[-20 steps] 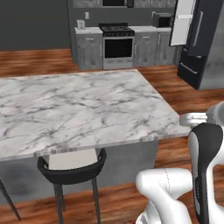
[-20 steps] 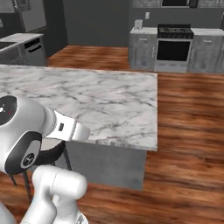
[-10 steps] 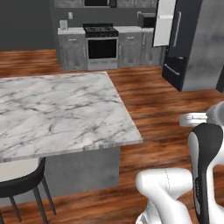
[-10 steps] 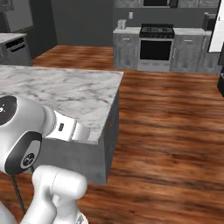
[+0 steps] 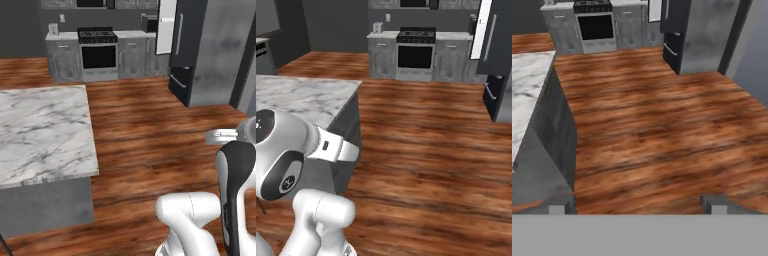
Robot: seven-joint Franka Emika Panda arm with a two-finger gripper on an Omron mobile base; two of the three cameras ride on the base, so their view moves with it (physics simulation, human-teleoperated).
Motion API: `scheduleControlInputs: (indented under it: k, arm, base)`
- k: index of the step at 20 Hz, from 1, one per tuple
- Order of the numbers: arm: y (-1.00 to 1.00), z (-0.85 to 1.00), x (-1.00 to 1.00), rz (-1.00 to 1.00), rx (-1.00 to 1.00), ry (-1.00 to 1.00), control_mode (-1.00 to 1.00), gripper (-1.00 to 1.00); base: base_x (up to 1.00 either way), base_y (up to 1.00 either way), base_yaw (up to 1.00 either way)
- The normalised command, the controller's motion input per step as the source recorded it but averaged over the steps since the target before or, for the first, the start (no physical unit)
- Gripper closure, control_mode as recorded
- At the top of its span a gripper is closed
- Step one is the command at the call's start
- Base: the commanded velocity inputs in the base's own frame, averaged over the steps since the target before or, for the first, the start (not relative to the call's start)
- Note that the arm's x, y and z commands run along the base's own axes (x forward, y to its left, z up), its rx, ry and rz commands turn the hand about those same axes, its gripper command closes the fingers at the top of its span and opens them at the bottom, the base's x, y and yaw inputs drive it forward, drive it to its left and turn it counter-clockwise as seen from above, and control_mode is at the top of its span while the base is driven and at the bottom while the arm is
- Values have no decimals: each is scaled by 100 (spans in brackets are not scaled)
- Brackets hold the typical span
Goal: Take the cheese, fish, and eggplant from the fridge and place them on the plate on the dining counter to create an appetizer plate.
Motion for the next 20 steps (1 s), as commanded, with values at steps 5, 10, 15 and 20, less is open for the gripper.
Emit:
scheduleControlInputs:
  k: [5, 10, 15, 20]
  arm:
    - [0, 0, 0, 0, 0, 0, 100, -100]
    - [0, 0, 0, 0, 0, 0, 100, -100]
    - [0, 0, 0, 0, 0, 0, 100, -100]
    - [0, 0, 0, 0, 0, 0, 100, -100]
  base:
    - [95, -97, 0]
    - [100, -42, 2]
    - [100, 0, 12]
    - [100, 0, 14]
